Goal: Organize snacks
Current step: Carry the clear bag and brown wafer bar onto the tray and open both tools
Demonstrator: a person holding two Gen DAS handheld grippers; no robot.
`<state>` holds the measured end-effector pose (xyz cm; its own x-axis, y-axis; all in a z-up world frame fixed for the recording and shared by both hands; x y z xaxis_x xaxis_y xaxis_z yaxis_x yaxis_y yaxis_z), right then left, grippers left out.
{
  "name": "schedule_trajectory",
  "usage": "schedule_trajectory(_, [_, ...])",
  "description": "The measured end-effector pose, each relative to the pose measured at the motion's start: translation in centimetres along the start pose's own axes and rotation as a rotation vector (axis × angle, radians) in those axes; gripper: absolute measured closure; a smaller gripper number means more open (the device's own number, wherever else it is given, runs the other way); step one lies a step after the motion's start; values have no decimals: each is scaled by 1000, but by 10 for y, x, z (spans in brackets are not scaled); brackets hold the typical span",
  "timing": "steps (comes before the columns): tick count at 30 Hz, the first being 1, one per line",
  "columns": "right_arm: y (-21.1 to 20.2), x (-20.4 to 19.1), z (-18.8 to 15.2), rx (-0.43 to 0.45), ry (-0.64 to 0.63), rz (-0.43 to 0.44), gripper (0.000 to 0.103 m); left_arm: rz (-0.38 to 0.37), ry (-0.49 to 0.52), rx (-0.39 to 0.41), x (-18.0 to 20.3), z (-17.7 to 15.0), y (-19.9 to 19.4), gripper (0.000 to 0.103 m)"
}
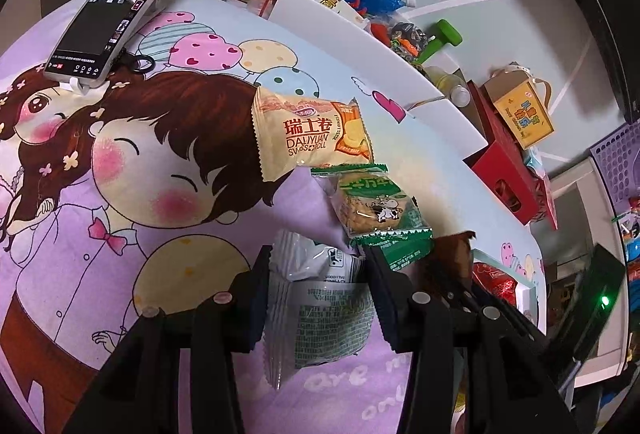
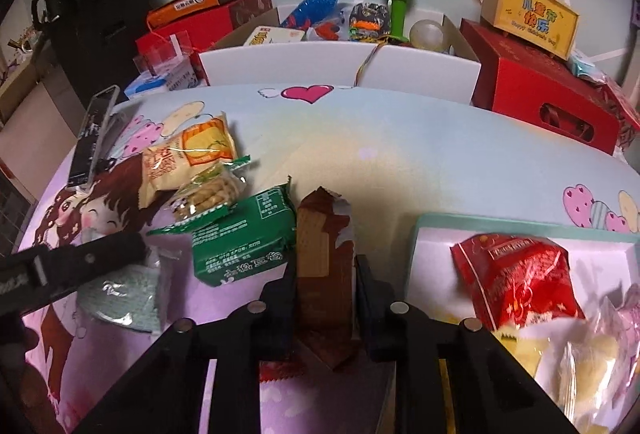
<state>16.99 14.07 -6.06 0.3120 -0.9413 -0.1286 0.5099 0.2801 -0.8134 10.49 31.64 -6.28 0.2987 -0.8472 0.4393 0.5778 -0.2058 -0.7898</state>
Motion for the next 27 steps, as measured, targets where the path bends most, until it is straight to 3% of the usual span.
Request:
schedule_trajectory(13, [-63, -3, -11, 95, 40, 9, 77, -3, 23, 9, 9, 1, -5, 56])
schedule_trajectory(27, [-85, 28, -18, 132, 98, -21, 77, -17, 120, 8, 45, 0, -8, 56])
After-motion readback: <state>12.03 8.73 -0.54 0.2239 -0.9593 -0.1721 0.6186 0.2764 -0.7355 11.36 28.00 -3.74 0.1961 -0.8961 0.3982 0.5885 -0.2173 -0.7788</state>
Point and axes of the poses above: each gripper's, at about its wrist camera, not at the fingertips, and y roughly the way its jaws point, x to its right, z to its top, the point moved 4 cm from there along y, roughly the way its jaws point, and after that the axes turned 7 degrees about y, right-handed, at the moved point
